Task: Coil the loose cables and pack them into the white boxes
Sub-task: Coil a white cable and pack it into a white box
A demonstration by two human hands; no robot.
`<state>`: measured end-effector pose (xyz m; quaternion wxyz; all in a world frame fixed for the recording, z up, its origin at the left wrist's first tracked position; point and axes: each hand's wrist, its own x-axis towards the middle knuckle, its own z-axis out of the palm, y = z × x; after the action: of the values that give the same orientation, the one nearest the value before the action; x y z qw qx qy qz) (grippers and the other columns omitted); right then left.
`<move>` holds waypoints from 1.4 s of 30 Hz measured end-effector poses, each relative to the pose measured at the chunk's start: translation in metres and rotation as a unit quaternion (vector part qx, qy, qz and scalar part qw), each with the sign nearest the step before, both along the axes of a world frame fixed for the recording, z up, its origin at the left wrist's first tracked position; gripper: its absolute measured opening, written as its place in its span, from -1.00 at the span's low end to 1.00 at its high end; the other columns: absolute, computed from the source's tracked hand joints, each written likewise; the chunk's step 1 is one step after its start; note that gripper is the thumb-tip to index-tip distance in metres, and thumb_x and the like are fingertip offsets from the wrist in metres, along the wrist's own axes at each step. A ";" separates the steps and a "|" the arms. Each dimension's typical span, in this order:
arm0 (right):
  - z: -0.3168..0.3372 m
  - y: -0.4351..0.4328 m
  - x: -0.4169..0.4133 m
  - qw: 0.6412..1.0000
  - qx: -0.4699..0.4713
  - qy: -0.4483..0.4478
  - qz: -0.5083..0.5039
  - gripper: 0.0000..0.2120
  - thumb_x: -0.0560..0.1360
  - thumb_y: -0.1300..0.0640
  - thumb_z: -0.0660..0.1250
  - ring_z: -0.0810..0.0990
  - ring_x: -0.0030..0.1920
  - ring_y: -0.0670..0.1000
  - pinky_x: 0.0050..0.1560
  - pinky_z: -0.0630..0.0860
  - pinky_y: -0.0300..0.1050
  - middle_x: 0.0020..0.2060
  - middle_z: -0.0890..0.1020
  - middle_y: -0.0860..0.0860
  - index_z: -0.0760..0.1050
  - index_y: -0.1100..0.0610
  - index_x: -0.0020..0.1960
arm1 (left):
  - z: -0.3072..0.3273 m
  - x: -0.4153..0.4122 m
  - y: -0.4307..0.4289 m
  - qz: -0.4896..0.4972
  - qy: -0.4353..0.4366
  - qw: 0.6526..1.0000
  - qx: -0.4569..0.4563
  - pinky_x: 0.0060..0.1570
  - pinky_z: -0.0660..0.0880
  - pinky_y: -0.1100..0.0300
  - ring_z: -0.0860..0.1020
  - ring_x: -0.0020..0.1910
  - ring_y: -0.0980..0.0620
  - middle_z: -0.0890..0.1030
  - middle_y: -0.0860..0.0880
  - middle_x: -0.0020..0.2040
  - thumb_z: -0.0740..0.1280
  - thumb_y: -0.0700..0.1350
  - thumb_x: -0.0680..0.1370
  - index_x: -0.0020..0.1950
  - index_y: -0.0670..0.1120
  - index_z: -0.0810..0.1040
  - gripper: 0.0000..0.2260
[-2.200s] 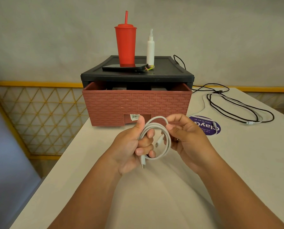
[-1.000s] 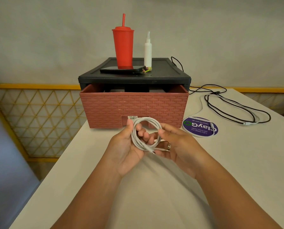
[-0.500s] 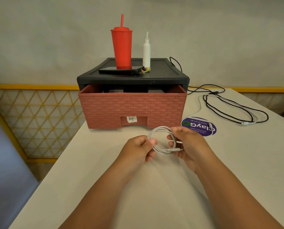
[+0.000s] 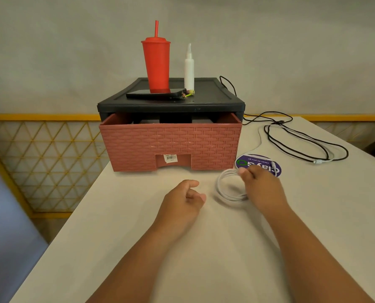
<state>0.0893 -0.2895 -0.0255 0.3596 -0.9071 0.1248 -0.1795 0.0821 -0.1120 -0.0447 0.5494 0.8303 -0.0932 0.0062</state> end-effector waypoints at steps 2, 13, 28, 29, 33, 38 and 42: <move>-0.003 -0.023 0.002 0.998 -0.011 0.038 -0.039 -0.70 0.58 0.02 0.14 0.39 -0.18 0.13 -0.18 0.24 -0.11 -0.24 0.48 0.12 0.48 0.22 -0.12 | -0.001 0.001 0.004 0.011 -0.045 0.997 0.066 0.03 0.37 0.34 0.52 0.05 0.12 0.56 0.10 0.01 0.30 -0.09 0.54 0.24 -0.01 0.48 -0.74; -0.018 -0.061 0.001 0.990 -0.017 0.095 -0.101 -0.89 0.48 0.07 0.29 0.48 -0.15 0.13 -0.16 0.32 -0.16 -0.21 0.56 0.09 0.48 0.11 -0.16 | -0.009 0.006 0.013 0.004 -0.051 0.920 0.389 0.47 -0.04 0.09 0.04 0.51 0.05 0.12 0.07 0.53 0.10 0.14 0.59 0.47 0.12 0.22 -0.55; -0.012 -0.068 0.003 0.990 0.034 0.066 -0.122 -0.49 0.61 -0.09 -0.02 0.47 -0.07 0.14 -0.09 0.29 -0.11 -0.02 0.59 0.19 0.56 0.25 0.03 | -0.013 0.015 0.019 0.047 -0.058 0.965 0.249 0.40 0.11 0.19 0.24 0.43 0.09 0.34 0.12 0.43 0.24 0.08 0.56 0.40 0.09 0.36 -0.59; -0.010 -0.068 0.002 0.990 0.030 0.059 -0.128 -0.48 0.62 -0.09 -0.04 0.47 -0.07 0.15 -0.08 0.30 -0.10 -0.01 0.59 0.20 0.55 0.26 0.03 | -0.012 0.018 0.019 0.062 -0.043 0.980 0.183 0.38 0.17 0.18 0.31 0.39 0.07 0.40 0.10 0.39 0.27 0.05 0.55 0.37 0.07 0.40 -0.62; -0.006 -0.062 0.000 0.987 -0.070 0.037 -0.142 -0.52 0.62 -0.06 -0.04 0.48 -0.01 0.21 0.02 0.37 0.00 0.03 0.57 0.24 0.50 0.25 0.10 | -0.001 0.023 0.022 0.117 0.022 0.980 -0.157 0.25 0.37 0.09 0.51 0.19 0.03 0.57 0.05 0.13 0.31 -0.09 0.55 0.21 0.00 0.53 -0.77; 0.001 -0.042 0.006 0.996 -0.037 -0.026 -0.076 -0.59 0.60 -0.07 0.06 0.48 0.18 0.19 0.01 0.40 -0.06 0.19 0.49 0.21 0.37 0.11 0.33 | 0.006 0.034 0.027 0.112 0.079 0.912 -0.386 0.24 0.38 0.16 0.48 0.23 0.06 0.54 -0.01 0.19 0.19 -0.07 0.61 0.27 -0.04 0.42 -0.76; 0.015 -0.025 0.017 0.995 0.079 -0.061 -0.024 -0.57 0.60 -0.08 0.05 0.40 0.30 0.12 0.23 0.33 -0.04 0.34 0.39 0.14 0.28 0.03 0.42 | 0.006 0.045 0.027 0.069 0.128 0.870 -0.471 0.23 0.41 0.11 0.48 0.24 0.02 0.51 -0.06 0.26 0.16 0.11 0.59 0.41 -0.09 0.32 -0.54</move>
<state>0.1063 -0.3148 -0.0100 0.4326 -0.8599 0.1384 -0.2331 0.1268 -0.0854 -0.0391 0.8807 0.4707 0.0498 -0.0194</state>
